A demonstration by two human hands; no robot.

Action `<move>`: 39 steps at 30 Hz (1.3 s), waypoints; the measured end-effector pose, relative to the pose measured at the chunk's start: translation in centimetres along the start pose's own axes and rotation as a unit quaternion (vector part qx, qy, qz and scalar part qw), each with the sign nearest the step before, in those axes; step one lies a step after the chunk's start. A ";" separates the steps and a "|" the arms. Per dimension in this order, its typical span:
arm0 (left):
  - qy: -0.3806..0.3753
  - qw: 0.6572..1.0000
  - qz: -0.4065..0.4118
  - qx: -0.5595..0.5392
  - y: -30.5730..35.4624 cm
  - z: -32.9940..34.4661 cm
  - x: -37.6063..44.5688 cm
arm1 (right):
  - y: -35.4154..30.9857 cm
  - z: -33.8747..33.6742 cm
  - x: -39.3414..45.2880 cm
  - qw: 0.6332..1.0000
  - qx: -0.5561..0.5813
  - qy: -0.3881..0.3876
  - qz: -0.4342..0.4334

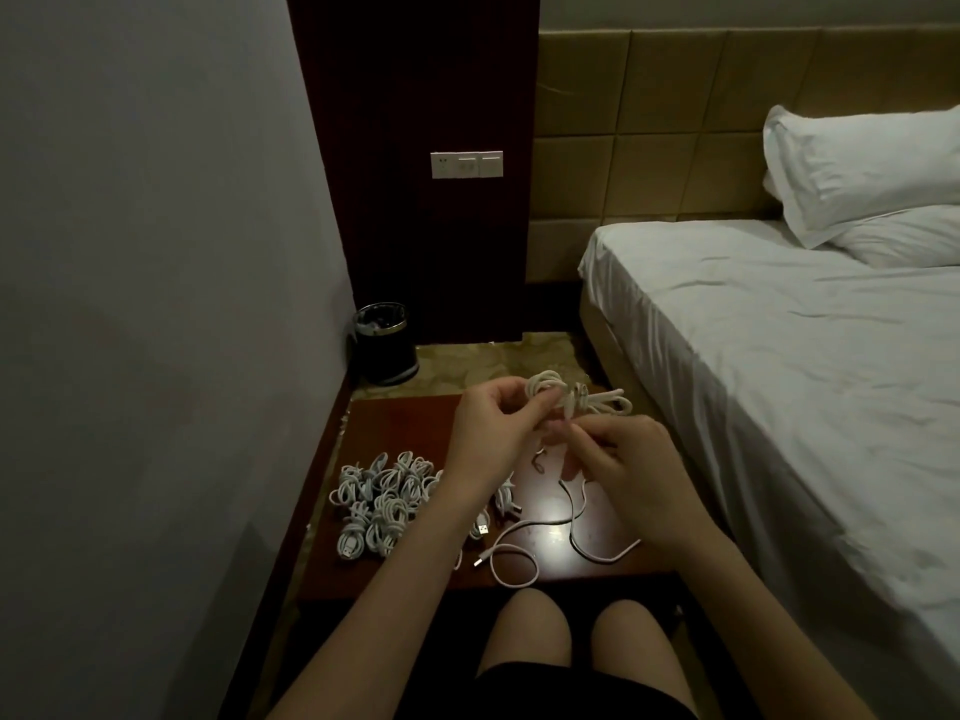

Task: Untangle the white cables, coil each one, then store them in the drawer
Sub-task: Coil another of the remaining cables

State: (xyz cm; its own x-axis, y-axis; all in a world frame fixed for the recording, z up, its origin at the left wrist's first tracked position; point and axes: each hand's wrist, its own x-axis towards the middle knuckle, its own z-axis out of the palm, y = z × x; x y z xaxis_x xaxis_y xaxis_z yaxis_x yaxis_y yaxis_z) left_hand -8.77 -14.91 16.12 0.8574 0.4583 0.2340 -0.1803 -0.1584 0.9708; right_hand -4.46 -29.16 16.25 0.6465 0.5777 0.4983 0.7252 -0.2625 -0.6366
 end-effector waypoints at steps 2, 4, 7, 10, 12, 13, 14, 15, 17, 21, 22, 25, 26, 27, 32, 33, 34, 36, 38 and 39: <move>0.007 1.000 0.007 0.019 0.1 0.2 0.0 | 0.0 -0.1 0.3 0.999 0.027 -0.031 0.036; -0.008 1.000 0.005 -0.005 0.3 0.1 -0.2 | 0.0 -0.4 0.6 0.991 0.092 -0.055 0.078; -0.058 0.995 -0.017 -0.075 0.8 -0.3 -0.6 | 0.1 -1.0 0.9 0.975 0.157 -0.094 0.127; -0.082 0.996 -0.008 -0.034 0.8 -0.5 -0.9 | 0.8 -1.5 1.2 0.963 0.169 -0.137 0.161; -0.078 0.997 0.001 0.021 0.6 -0.6 -0.8 | 0.9 -1.8 1.4 0.953 0.165 -0.176 0.184; -0.076 0.996 0.003 0.046 0.5 -0.6 -0.7 | 0.9 -1.9 1.5 0.950 0.155 -0.196 0.189; -0.079 0.995 0.002 0.066 0.4 -0.6 -0.7 | 1.0 -2.0 1.4 0.948 0.138 -0.212 0.192; -0.083 0.993 -0.001 0.079 0.4 -0.6 -0.7 | 1.0 -2.0 1.3 0.948 0.117 -0.223 0.193; -0.091 0.990 -0.002 0.108 0.4 -0.3 -0.7 | 1.1 -1.8 1.1 0.953 0.071 -0.226 0.189; -0.060 0.980 0.015 0.188 0.6 0.3 -0.7 | 1.2 -0.8 0.5 0.971 -0.016 -0.180 0.154; -0.051 0.981 0.007 0.189 0.7 0.2 -0.7 | 1.1 -0.6 0.3 0.974 -0.024 -0.170 0.145; -0.060 0.993 -0.066 0.083 0.6 -0.3 -0.3 | 0.8 -0.5 -0.3 0.984 -0.023 -0.123 0.127; -0.070 0.992 -0.102 0.017 0.5 -0.3 -0.3 | 0.8 -0.6 -0.4 0.987 -0.016 -0.107 0.119; -0.079 0.988 -0.129 -0.033 0.5 -0.2 -0.4 | 0.8 -0.8 -0.4 0.988 -0.007 -0.101 0.115; -0.087 0.993 -0.040 0.068 -0.1 -0.1 -0.7 | 0.6 -1.5 0.0 0.983 -0.023 -0.110 0.146; -0.089 0.990 -0.018 0.105 -0.3 -0.1 -0.8 | 0.5 -1.5 0.0 0.983 -0.038 -0.099 0.150; -0.096 0.986 -0.002 0.137 -0.5 -0.1 -0.8 | 0.5 -1.5 0.0 0.983 -0.054 -0.089 0.152; -0.107 0.980 0.017 0.167 -0.8 0.0 -1.1 | 0.5 -1.2 -0.1 0.983 -0.085 -0.074 0.145; -0.107 0.980 0.025 0.165 -0.9 0.1 -1.3 | 0.5 -0.9 -0.1 0.984 -0.102 -0.063 0.133; -0.105 0.980 0.028 0.167 -0.9 0.1 -1.3 | 0.6 -0.7 -0.1 0.985 -0.099 -0.058 0.128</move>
State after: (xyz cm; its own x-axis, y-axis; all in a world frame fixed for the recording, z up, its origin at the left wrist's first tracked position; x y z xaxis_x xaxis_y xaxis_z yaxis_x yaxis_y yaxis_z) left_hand -9.67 -15.49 14.93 0.9374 0.2561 0.2359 -0.0920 -0.4713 0.8772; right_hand -3.89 -29.92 16.27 0.7911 0.5542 0.2589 0.5815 -0.5500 -0.5995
